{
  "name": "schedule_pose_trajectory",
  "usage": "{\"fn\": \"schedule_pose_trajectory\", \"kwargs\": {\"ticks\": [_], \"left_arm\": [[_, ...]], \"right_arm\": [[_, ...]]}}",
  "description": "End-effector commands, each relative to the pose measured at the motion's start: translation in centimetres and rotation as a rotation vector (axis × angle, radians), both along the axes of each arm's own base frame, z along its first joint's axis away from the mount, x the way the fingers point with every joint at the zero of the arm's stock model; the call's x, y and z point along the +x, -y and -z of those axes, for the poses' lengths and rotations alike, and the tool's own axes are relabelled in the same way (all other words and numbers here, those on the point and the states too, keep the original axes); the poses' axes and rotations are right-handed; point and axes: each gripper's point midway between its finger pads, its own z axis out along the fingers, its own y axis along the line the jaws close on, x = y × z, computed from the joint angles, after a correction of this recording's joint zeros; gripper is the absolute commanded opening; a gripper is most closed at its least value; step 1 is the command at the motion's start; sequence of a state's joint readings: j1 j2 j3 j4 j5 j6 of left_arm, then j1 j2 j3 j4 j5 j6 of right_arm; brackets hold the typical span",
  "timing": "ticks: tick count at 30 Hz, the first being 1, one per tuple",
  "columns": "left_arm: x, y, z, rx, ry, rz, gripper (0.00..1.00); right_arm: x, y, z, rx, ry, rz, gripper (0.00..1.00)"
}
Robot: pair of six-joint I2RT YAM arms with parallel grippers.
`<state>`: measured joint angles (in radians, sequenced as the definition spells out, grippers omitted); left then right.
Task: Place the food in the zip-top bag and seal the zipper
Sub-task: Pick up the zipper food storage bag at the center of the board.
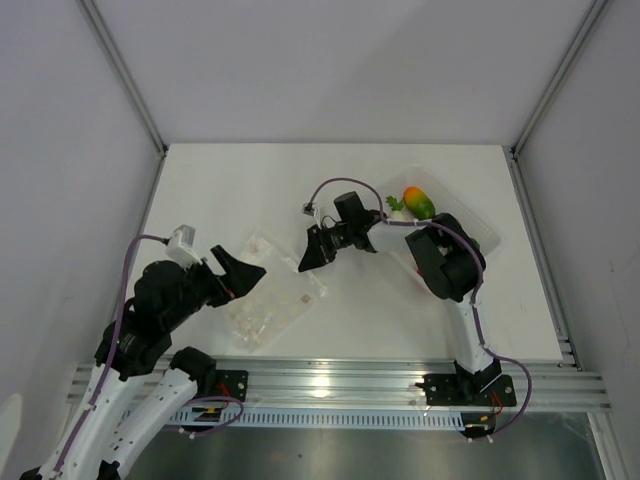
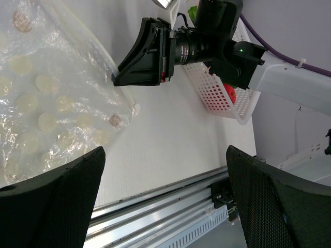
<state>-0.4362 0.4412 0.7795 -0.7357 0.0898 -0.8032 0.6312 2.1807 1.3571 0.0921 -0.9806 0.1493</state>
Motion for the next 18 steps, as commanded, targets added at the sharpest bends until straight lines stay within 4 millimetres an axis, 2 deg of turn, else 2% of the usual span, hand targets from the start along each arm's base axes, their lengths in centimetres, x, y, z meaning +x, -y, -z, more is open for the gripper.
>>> {"fn": "schedule_pose_trajectory", "kwargs": {"ticks": [1,2,4,5,7,8,9,10,11,12,14,15,16,17,18], "left_arm": [[0.0,-0.2,-0.4,-0.003,0.005,-0.011,0.99],[0.0,-0.3,-0.5,-0.003,0.005,-0.015,0.99],[0.0,-0.5,-0.4,0.004,-0.009,-0.028,0.95],[0.1,-0.6,-0.4,0.006,-0.015,-0.034,0.93],[0.2,-1.1,-0.1,0.023,-0.052,-0.070,0.91],[0.2,-1.2,0.0,0.029,-0.065,-0.082,0.88],[0.3,-1.4,0.2,0.033,-0.080,-0.094,0.85],[0.3,-1.5,0.0,0.036,-0.087,-0.101,0.83],[0.2,-1.6,-0.1,0.037,-0.099,-0.112,0.83],[0.4,-2.0,-0.2,0.036,-0.104,-0.142,0.82],[0.3,-2.1,-0.5,0.030,-0.115,-0.154,0.83],[0.3,-2.1,-0.8,0.016,-0.121,-0.160,0.84],[0.3,-2.1,-0.7,0.011,-0.133,-0.167,0.84],[0.2,-2.2,-0.7,0.009,-0.144,-0.179,0.84],[0.1,-2.3,-0.7,-0.006,-0.158,-0.196,0.84]], "right_arm": [[-0.6,-1.3,-1.5,0.071,0.029,-0.025,0.19],[-0.7,-1.4,-1.7,0.070,0.034,-0.022,0.11],[-1.1,-1.4,-2.0,0.054,0.042,0.004,0.04],[-1.0,-1.4,-3.5,0.065,0.070,0.021,0.00],[-1.0,-1.5,-4.5,0.046,0.105,0.067,0.00],[-1.5,-1.2,-5.6,0.035,0.124,0.090,0.00],[-2.4,-1.6,-6.1,0.026,0.145,0.092,0.00],[-2.4,-1.5,-6.3,0.003,0.179,0.123,0.00],[-3.2,-1.4,-6.2,-0.021,0.185,0.132,0.00],[-3.7,-1.5,-7.9,-0.006,0.220,0.143,0.00],[-5.4,-2.0,-8.3,-0.044,0.261,0.156,0.00],[-7.1,-2.7,-9.6,-0.034,0.295,0.138,0.00],[-7.9,-2.7,-9.7,-0.058,0.307,0.135,0.00],[-7.8,-2.7,-9.9,-0.081,0.350,0.160,0.00],[-8.4,-2.9,-10.9,-0.076,0.378,0.165,0.00]]}}
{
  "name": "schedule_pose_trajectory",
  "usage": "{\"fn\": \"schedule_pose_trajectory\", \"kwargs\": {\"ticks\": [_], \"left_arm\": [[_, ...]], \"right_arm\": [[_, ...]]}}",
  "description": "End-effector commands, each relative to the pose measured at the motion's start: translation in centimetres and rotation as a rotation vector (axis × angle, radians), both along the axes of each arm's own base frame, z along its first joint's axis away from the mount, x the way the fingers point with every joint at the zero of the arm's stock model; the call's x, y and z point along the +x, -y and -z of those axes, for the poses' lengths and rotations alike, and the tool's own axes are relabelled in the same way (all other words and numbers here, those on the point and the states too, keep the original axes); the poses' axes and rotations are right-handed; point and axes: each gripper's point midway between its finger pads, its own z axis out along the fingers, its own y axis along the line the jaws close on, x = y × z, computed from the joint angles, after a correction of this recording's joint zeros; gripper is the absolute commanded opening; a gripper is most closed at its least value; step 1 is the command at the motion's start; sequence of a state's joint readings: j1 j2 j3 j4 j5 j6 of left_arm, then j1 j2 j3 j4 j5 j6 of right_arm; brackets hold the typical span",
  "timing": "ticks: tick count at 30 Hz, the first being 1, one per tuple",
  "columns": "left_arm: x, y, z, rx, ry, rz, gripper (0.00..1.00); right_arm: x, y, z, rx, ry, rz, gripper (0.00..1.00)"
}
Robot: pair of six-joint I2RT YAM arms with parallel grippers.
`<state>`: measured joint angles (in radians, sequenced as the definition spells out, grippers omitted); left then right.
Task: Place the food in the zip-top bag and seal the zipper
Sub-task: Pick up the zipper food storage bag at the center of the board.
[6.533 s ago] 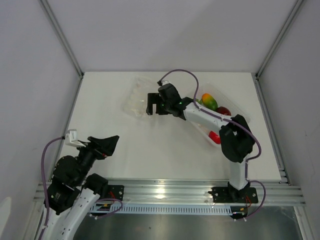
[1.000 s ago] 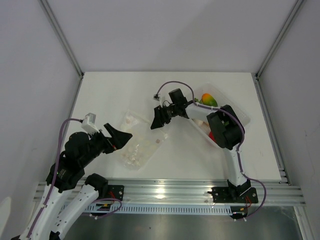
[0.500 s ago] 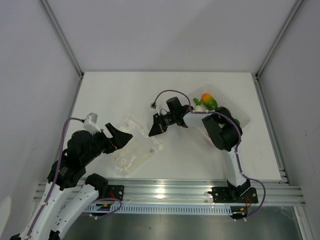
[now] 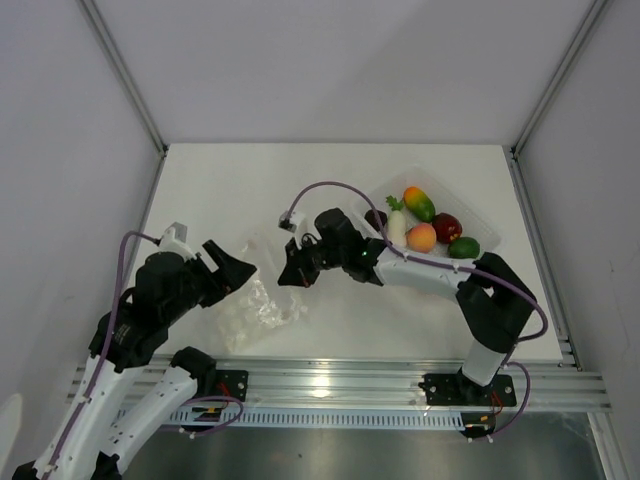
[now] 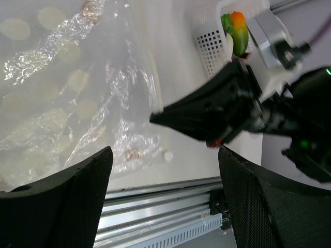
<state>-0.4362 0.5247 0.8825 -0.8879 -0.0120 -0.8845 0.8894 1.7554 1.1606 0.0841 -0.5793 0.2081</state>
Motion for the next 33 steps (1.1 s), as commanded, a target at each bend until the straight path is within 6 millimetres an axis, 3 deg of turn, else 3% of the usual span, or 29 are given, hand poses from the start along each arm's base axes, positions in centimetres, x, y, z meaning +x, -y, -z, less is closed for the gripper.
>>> {"fn": "schedule_pose_trajectory", "kwargs": {"ticks": [1,9,15,24,25,33], "left_arm": [[-0.1,-0.7,-1.1,-0.040,-0.023,-0.078,0.84],[-0.5,-1.0,-1.4,-0.045,-0.030,-0.090,0.85],[-0.9,-0.9,0.4,-0.015,-0.113,-0.081,0.85],[-0.8,1.2,0.8,-0.006,-0.124,0.060,0.86],[-0.7,1.5,0.6,-0.007,-0.115,0.082,0.86],[-0.6,3.3,2.4,0.015,-0.080,0.239,0.82]], "right_arm": [[-1.8,-0.3,-1.6,-0.058,0.126,0.060,0.00],[-6.0,-0.9,-4.2,-0.088,0.252,0.101,0.00],[-8.5,-2.0,-5.3,-0.061,0.301,0.081,0.00],[-9.8,-2.7,-5.9,-0.032,0.342,0.061,0.00],[-9.8,-3.1,-6.7,0.002,0.350,0.066,0.00],[-10.0,-2.3,-7.6,0.060,0.362,0.070,0.00]]}}
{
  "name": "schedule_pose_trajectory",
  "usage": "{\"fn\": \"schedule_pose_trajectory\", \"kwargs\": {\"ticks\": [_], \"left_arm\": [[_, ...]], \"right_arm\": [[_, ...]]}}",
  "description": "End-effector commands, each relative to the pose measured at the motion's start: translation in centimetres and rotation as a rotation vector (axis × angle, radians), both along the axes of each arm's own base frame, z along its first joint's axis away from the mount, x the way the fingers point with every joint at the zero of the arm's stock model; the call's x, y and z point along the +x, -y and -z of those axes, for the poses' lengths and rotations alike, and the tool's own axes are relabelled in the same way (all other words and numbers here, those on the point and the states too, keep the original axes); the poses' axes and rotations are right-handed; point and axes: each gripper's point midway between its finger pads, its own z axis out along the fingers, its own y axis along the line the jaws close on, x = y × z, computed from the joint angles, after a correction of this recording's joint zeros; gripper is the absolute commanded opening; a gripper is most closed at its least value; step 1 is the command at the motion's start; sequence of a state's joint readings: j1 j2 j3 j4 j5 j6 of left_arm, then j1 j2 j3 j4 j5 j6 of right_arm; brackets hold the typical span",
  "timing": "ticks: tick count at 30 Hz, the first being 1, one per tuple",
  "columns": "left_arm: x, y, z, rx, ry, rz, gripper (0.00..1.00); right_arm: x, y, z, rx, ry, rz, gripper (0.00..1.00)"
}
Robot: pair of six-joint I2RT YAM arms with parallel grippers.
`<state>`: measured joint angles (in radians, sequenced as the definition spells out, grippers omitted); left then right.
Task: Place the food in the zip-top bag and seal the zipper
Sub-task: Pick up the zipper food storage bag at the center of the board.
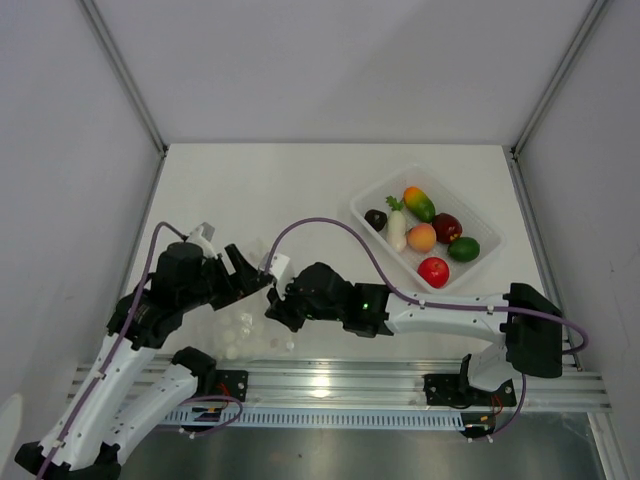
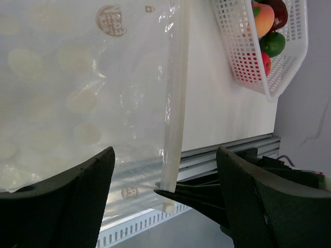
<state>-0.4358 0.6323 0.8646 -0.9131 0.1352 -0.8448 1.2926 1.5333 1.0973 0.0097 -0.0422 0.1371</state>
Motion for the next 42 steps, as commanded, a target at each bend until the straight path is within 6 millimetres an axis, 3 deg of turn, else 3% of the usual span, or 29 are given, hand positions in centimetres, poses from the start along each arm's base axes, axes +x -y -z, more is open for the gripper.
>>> {"fn": "schedule_pose_trajectory", "kwargs": {"ticks": [1,8,16,19,24,28,29,35,42], "left_arm": [[0.5,1.1,-0.6,-0.012,0.084,0.100,0.80],[0.6,1.3,1.8,0.038,0.034,0.146,0.69],[0.6,1.5,2.2,0.045,0.056,0.181,0.63],[0.7,1.5,2.3,0.058,0.063,0.197,0.56],[0.8,1.8,2.6,0.059,0.053,0.212,0.32],[0.8,2.0,2.4,0.043,0.058,0.213,0.01],[0.8,2.0,2.2,0.041,0.065,0.210,0.01],[0.7,1.5,1.3,0.039,0.108,0.189,0.01],[-0.1,1.5,0.5,0.024,0.153,0.216,0.00]], "right_arm": [[0.2,-0.1,-3.3,0.108,0.048,0.002,0.00],[0.3,-0.1,-3.9,0.133,0.051,0.000,0.00],[0.5,-0.3,-3.7,0.121,0.047,0.007,0.00],[0.7,-0.3,-3.5,0.109,0.043,0.019,0.00],[0.9,-0.2,-3.3,0.108,0.021,0.035,0.00],[1.0,-0.2,-3.0,0.096,0.007,0.047,0.00],[1.0,-0.1,-2.9,0.094,0.002,0.057,0.00],[2.2,1.7,-2.5,0.049,-0.045,0.191,0.24],[3.2,4.8,-2.9,-0.002,-0.109,0.367,0.62]]}}
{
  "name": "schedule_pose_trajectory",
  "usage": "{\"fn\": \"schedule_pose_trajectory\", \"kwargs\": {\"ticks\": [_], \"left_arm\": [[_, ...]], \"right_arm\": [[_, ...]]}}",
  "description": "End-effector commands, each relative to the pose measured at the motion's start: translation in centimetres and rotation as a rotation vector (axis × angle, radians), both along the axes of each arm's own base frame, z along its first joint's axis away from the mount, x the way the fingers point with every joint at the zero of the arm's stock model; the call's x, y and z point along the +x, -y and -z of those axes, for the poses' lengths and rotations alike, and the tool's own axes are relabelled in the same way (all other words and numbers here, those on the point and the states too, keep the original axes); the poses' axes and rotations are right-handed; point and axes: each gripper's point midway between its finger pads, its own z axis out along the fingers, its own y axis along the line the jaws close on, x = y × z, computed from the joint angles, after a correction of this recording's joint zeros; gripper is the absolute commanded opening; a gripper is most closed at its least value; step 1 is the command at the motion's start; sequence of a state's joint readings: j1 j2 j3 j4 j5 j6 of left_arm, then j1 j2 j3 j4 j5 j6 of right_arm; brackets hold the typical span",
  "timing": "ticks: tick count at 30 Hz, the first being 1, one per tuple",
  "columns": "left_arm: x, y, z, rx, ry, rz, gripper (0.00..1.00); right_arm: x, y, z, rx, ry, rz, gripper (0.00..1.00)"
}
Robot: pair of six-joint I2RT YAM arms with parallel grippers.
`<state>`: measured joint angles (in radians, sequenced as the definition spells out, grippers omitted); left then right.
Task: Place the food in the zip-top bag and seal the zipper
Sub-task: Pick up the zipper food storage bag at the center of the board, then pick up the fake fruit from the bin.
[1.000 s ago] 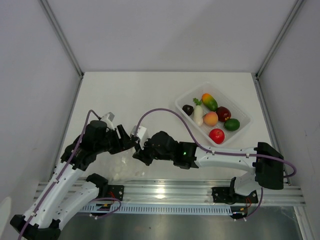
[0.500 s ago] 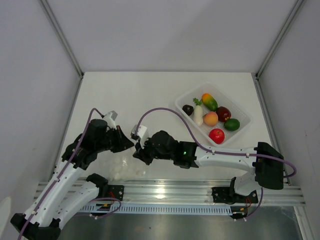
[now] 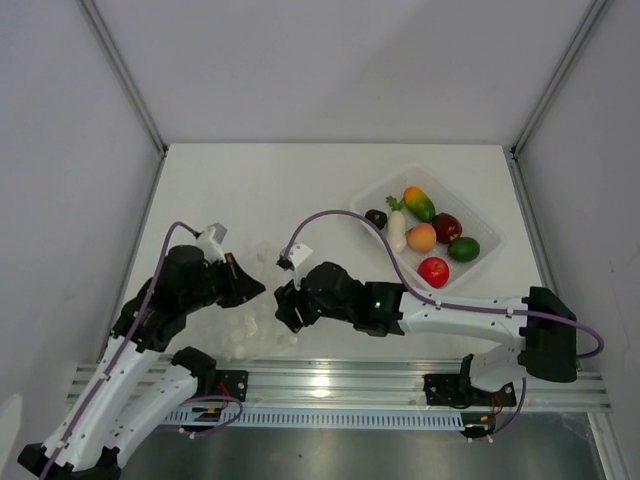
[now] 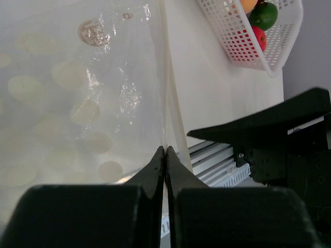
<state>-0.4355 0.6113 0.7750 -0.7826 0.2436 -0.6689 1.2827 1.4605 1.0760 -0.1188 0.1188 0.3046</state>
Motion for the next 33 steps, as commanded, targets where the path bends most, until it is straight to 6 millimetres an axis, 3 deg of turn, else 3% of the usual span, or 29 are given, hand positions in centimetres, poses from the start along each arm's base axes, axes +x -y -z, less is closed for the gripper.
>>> {"fn": "schedule_pose_trajectory", "kwargs": {"ticks": [1,2,3,12,15,19,28,33], "left_arm": [[-0.3,0.1,-0.5,-0.007,0.040,0.031,0.01],[-0.6,0.2,-0.7,-0.020,0.048,0.044,0.01],[-0.6,0.4,-1.0,-0.032,0.064,0.052,0.01],[-1.5,0.8,-2.4,-0.095,0.103,0.078,0.01],[-1.4,0.8,-2.9,-0.110,0.127,0.070,0.01],[-1.3,0.8,-3.7,-0.097,0.127,0.075,0.01],[-1.6,1.7,-3.9,-0.132,0.121,0.125,0.01],[-1.9,2.7,-3.7,-0.173,0.115,0.182,0.01]], "right_arm": [[1.6,2.0,-3.2,0.036,-0.016,0.166,0.67],[1.9,2.6,-3.2,0.036,-0.034,0.218,0.73],[2.0,3.2,-3.8,0.050,-0.038,0.245,0.99],[3.2,8.5,-6.6,0.142,-0.125,0.436,0.99],[4.9,11.2,-5.9,0.100,-0.152,0.524,0.99],[7.5,16.0,-5.4,0.050,-0.199,0.677,0.99],[14.2,26.9,-6.3,-0.048,-0.072,1.041,0.99],[15.9,31.3,-4.7,-0.120,-0.100,1.170,0.99]]}}
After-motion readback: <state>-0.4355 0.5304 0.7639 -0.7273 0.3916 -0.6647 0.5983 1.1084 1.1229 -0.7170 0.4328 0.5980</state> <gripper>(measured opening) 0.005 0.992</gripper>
